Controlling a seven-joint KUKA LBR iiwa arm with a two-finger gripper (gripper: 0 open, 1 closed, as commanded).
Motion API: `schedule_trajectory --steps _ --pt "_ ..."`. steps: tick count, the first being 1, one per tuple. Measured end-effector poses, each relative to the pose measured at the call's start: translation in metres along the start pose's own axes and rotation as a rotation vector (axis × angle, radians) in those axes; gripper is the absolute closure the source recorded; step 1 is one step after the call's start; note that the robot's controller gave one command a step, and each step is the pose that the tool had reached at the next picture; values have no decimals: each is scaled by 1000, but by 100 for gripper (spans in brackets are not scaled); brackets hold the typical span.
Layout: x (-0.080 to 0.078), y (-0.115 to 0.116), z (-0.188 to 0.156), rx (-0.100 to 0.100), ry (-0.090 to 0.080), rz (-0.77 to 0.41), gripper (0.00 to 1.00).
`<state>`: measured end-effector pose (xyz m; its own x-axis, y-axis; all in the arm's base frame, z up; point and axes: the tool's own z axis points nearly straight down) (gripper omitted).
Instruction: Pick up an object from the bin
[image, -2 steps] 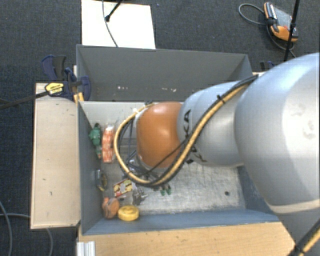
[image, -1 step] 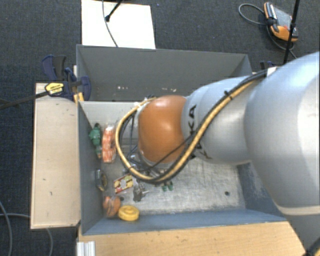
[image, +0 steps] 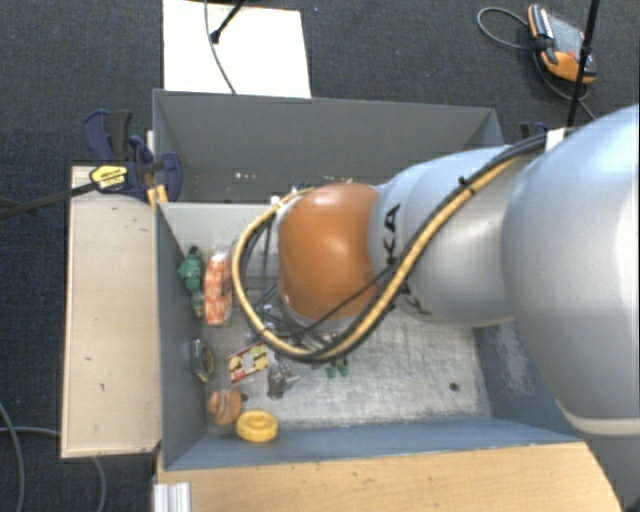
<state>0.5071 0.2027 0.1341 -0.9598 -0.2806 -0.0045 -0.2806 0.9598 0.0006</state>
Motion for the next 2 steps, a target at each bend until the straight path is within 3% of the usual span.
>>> schedule_trajectory --steps 2 --pt "1 0 -20 0 5 1 100"
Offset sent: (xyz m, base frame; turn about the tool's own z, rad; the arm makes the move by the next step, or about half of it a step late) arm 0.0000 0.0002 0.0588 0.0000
